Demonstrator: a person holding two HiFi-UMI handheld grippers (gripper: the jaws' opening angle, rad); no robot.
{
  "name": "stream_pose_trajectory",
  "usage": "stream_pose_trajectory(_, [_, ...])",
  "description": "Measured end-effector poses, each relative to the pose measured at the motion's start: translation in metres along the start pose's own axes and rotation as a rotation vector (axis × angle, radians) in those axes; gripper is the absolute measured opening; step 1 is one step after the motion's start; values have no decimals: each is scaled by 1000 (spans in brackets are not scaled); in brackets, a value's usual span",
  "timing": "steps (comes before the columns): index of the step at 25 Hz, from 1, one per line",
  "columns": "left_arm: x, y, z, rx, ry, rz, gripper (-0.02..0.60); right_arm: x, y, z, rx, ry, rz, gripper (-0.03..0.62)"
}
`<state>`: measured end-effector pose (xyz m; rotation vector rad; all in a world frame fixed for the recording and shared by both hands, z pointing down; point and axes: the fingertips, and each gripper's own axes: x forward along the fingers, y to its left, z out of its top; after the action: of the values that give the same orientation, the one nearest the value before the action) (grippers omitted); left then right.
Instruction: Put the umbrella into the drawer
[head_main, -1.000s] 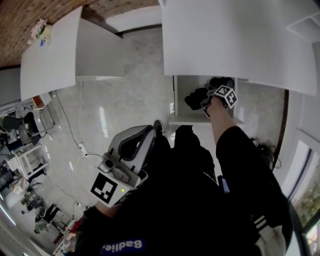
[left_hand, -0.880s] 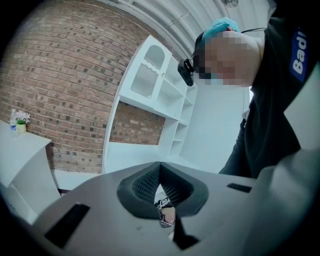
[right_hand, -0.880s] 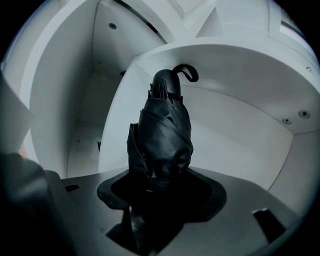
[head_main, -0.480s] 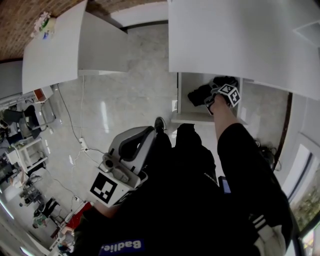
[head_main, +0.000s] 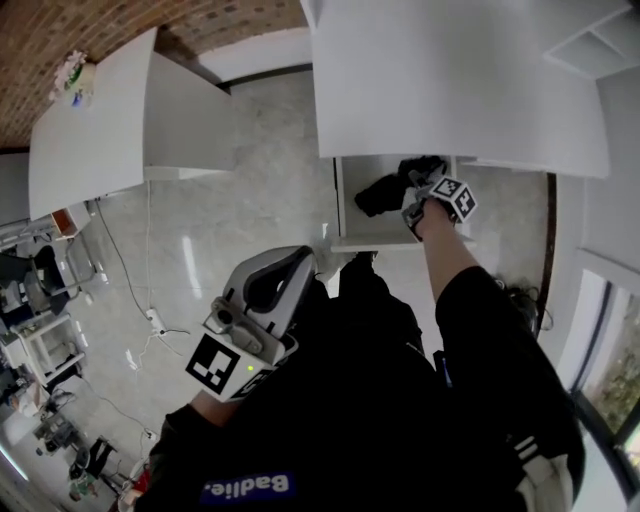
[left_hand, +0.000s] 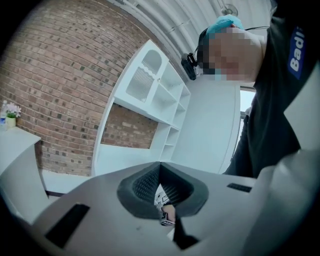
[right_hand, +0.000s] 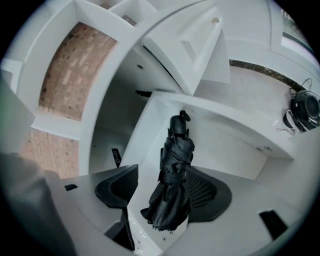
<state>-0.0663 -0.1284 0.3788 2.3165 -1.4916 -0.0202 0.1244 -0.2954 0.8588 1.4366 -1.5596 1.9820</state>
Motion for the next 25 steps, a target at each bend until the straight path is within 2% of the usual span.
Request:
stream_pose_trajectory(6, [-17,-7,10,31,-25,-123,-3,-93,72,-6,-118,-78,218,296])
stream_pose_trajectory(9, [-31,-13,4,53,1,-185,-3,-146,109,-18,-213,-116,324,296])
stream_pose_trajectory(13, [-44,-22,8,54,-23,-253,-3,-209,146,-48,-352,-147,432,295])
stream_pose_trajectory(19, [-58,-33,1,60,-9,-347,-3,-283,166,-110,-549,-204,503,182])
stream_pose_trajectory(25, [-65,-52,-2,77,6,-439,-3,-340,197,-171,-771,-256,583,95])
